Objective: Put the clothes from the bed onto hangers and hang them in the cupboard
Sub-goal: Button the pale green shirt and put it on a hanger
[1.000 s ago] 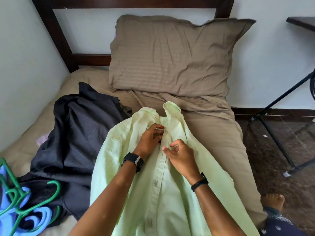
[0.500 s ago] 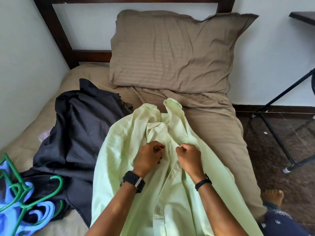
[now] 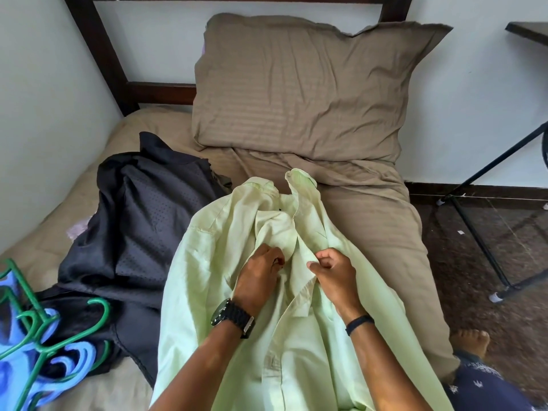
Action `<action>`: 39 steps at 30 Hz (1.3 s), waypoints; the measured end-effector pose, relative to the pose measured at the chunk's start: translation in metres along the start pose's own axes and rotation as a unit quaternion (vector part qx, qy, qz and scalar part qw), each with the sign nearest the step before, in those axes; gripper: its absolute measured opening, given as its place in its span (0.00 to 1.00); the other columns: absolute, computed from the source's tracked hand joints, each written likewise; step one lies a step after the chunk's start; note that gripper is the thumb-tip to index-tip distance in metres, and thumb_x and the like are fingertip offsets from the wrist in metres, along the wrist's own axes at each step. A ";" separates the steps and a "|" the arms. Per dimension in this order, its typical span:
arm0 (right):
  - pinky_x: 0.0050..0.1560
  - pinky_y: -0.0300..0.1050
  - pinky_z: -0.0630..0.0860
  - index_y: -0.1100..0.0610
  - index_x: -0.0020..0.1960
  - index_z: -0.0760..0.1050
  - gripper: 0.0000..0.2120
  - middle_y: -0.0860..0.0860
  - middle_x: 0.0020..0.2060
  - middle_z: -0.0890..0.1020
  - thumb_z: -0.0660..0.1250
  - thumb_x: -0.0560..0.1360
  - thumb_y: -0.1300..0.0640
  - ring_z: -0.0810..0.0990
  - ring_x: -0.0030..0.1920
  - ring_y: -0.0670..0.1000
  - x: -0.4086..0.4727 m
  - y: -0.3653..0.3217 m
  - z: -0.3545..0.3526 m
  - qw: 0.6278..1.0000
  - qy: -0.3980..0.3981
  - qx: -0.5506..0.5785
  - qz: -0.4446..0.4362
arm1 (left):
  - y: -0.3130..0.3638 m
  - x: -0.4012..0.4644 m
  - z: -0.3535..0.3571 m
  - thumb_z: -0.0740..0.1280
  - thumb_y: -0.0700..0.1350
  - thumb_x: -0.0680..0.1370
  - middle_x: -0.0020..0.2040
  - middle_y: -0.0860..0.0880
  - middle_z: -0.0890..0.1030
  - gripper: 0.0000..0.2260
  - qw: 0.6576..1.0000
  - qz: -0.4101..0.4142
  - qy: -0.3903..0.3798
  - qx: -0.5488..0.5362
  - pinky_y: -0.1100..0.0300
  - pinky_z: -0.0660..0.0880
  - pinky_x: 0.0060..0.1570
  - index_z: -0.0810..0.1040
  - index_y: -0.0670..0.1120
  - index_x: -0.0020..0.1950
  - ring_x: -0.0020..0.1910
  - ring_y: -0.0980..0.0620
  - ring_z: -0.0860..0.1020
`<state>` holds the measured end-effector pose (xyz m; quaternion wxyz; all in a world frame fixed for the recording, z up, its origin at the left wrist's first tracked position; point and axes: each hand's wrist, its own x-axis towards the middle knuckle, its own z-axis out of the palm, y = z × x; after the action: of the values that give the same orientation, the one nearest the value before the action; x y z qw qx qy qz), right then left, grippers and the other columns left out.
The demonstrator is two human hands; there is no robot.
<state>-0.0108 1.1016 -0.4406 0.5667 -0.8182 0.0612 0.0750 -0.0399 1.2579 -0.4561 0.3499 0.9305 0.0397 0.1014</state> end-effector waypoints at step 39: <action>0.45 0.42 0.77 0.57 0.55 0.72 0.18 0.49 0.46 0.82 0.66 0.69 0.72 0.81 0.45 0.51 -0.020 -0.033 0.010 0.927 0.033 -0.191 -0.322 | 0.046 0.038 -0.038 0.67 0.31 0.75 0.35 0.42 0.79 0.09 0.887 -0.174 -0.055 -0.425 0.62 0.76 0.35 0.70 0.43 0.43 0.34 0.48 0.77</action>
<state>-0.0252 1.1225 -0.4100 0.3906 -0.8888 -0.2023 -0.1283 -0.0105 1.2536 -0.3918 0.7252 0.6752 0.1349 -0.0054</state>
